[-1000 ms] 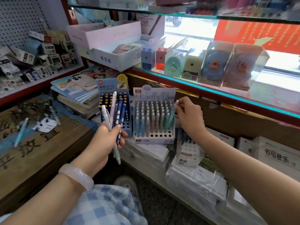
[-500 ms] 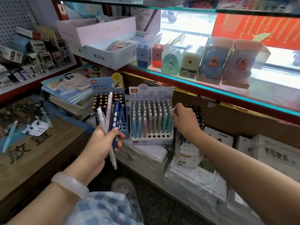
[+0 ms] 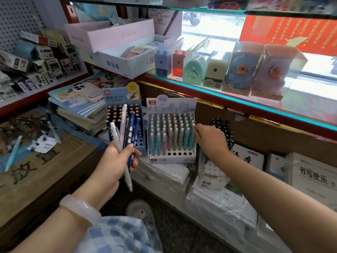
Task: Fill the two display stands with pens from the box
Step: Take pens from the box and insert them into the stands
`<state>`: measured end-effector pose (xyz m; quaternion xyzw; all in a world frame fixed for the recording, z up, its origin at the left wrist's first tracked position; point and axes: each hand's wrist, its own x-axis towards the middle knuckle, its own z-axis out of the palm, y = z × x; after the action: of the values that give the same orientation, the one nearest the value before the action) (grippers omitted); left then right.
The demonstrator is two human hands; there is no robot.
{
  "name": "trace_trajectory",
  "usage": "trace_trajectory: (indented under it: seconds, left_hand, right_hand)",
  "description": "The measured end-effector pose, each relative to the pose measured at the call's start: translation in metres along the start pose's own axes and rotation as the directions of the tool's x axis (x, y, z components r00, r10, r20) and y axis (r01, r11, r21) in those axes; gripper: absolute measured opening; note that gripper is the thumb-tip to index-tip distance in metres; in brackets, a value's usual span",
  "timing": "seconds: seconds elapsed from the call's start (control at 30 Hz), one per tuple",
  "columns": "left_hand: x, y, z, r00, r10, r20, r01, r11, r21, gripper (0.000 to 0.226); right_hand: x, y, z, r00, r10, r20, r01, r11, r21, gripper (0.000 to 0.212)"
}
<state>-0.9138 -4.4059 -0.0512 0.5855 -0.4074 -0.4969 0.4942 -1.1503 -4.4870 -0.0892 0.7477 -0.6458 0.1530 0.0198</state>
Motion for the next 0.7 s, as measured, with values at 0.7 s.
trace_trajectory:
  seconds: [0.7]
  left_hand:
    - [-0.020, 0.009, 0.008, 0.975, -0.030, 0.220, 0.042, 0.998, -0.049, 0.016]
  right_hand:
    - [-0.022, -0.096, -0.051, 0.925, -0.081, 0.371, -0.354, 0.172, 0.919, 0.013]
